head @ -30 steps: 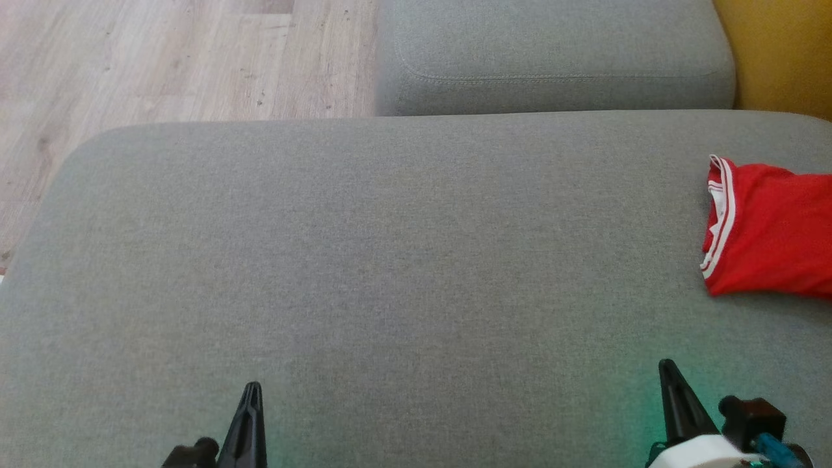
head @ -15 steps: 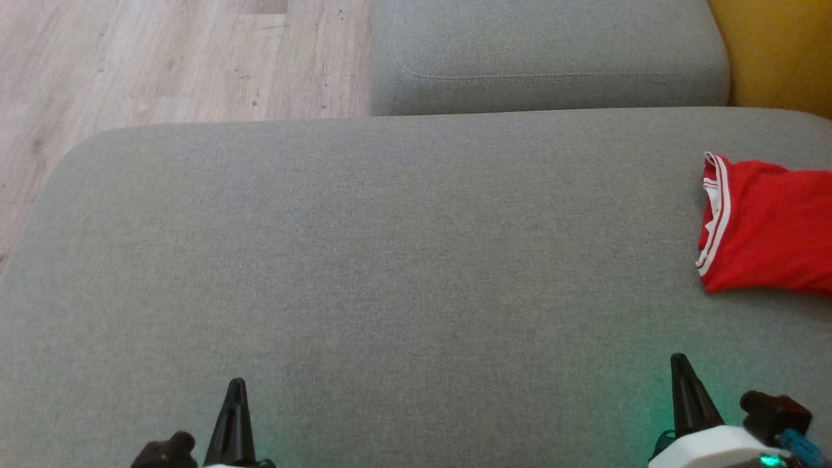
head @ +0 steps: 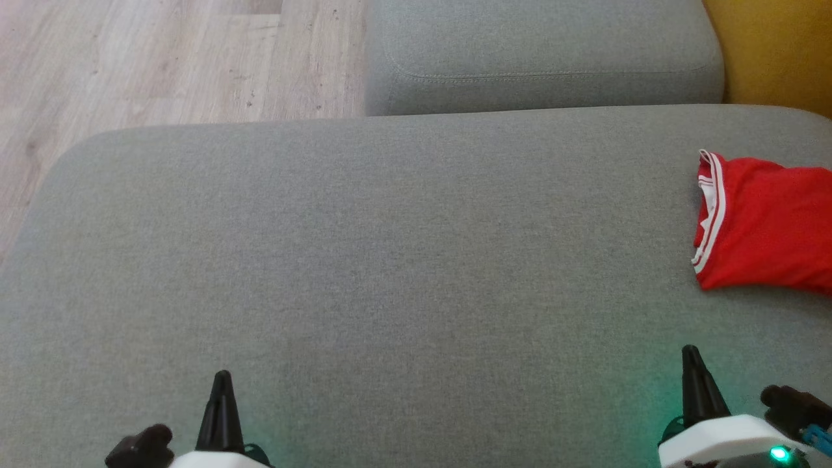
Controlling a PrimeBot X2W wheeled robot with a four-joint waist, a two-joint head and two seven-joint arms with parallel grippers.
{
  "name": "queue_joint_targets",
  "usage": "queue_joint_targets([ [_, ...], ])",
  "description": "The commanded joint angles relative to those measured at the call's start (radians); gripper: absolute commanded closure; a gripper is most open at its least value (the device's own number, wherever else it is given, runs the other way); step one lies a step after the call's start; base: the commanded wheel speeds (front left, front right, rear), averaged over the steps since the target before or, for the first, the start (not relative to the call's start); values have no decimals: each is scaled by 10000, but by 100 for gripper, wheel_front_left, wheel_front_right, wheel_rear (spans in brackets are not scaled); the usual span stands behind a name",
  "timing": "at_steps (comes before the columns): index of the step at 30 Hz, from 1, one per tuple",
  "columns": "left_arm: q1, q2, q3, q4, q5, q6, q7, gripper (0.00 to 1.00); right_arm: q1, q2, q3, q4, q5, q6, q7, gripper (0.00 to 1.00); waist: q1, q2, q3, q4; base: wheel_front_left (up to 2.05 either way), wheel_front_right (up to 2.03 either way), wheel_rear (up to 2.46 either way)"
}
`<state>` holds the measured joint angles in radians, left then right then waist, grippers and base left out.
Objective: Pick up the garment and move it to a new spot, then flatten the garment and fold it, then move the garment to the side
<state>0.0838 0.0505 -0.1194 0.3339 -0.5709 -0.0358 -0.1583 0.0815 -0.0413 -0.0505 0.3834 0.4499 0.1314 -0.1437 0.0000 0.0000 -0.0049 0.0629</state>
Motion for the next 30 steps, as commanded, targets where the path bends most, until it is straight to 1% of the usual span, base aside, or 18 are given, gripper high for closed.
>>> queue_joint_targets([
  [1,-458,36,264,-353,-309,-64,42,100,-520,-33,-24,-378,368,-2,83,100,0,0,2,-11,0,0,0],
  [2,-458,36,264,-353,-309,-64,42,100,-520,-33,-24,-378,368,-2,83,100,0,0,2,-11,0,0,0],
  [30,-903,46,870,-518,-3423,-336,839,100,-942,-50,-213,-688,3809,-4,847,100,0,0,26,-201,0,0,0],
])
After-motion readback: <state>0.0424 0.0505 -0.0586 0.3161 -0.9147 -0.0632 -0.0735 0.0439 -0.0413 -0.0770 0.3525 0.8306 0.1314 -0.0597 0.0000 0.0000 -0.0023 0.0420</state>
